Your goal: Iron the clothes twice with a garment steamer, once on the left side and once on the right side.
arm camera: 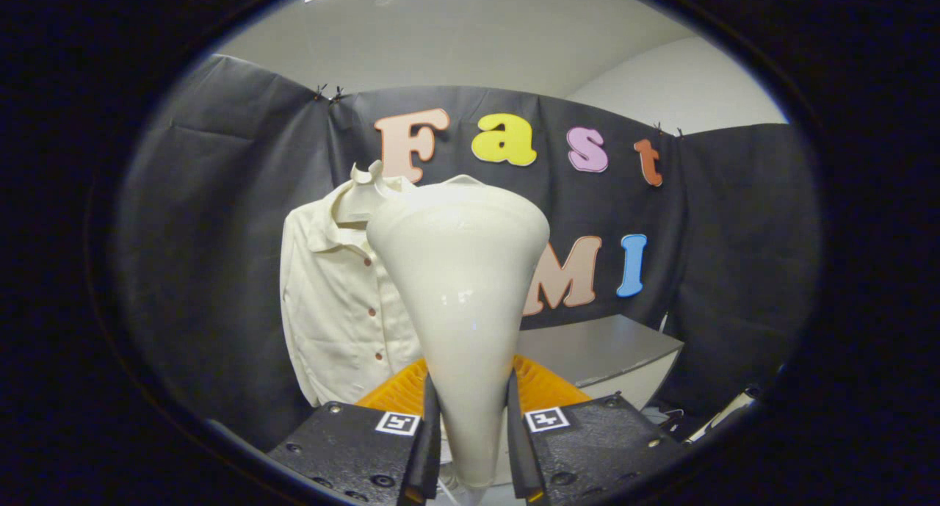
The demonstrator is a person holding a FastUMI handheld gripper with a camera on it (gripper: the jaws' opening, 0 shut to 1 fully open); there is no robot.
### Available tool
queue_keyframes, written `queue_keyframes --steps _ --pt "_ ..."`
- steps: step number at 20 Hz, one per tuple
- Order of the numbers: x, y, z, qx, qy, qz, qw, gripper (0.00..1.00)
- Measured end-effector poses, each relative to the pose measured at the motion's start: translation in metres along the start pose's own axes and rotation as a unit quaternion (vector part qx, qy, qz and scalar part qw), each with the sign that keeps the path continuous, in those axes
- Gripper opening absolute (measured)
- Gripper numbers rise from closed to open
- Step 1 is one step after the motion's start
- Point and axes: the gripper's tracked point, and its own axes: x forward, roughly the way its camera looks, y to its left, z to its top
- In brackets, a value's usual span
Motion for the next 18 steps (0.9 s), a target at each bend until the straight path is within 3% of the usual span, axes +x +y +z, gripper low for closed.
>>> queue_keyframes --steps 6,18 --pt "-0.024 -0.039 0.018 0.017 -0.030 -0.001 0.999 0.38" --pt "-0.008 -0.092 -0.037 0.035 0.012 0.023 0.999 0.38"
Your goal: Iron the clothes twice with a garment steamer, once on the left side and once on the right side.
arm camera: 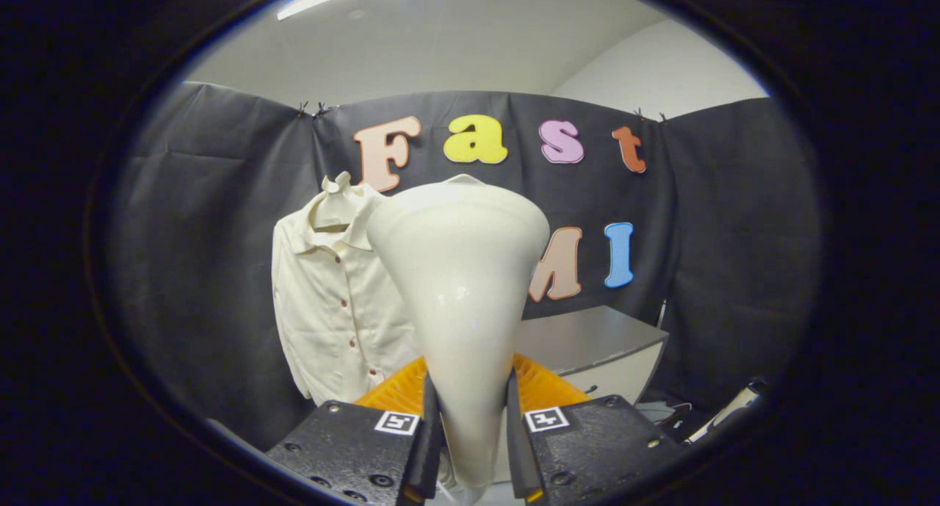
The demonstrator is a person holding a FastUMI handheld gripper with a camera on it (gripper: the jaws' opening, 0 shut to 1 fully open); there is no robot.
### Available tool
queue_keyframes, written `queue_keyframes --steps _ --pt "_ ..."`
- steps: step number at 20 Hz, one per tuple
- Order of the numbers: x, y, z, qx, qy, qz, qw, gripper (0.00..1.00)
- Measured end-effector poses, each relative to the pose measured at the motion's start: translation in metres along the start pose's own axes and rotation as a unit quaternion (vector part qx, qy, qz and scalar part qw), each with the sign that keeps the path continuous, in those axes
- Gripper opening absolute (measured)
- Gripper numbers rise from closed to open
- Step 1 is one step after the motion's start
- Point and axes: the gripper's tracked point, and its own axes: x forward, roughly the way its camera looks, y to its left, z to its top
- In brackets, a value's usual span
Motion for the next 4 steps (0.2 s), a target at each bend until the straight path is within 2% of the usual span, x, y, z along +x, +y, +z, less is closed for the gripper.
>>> queue_keyframes --steps 4 --pt "0.0104 -0.0137 -0.0114 0.013 0.004 0.004 1.000 0.38"
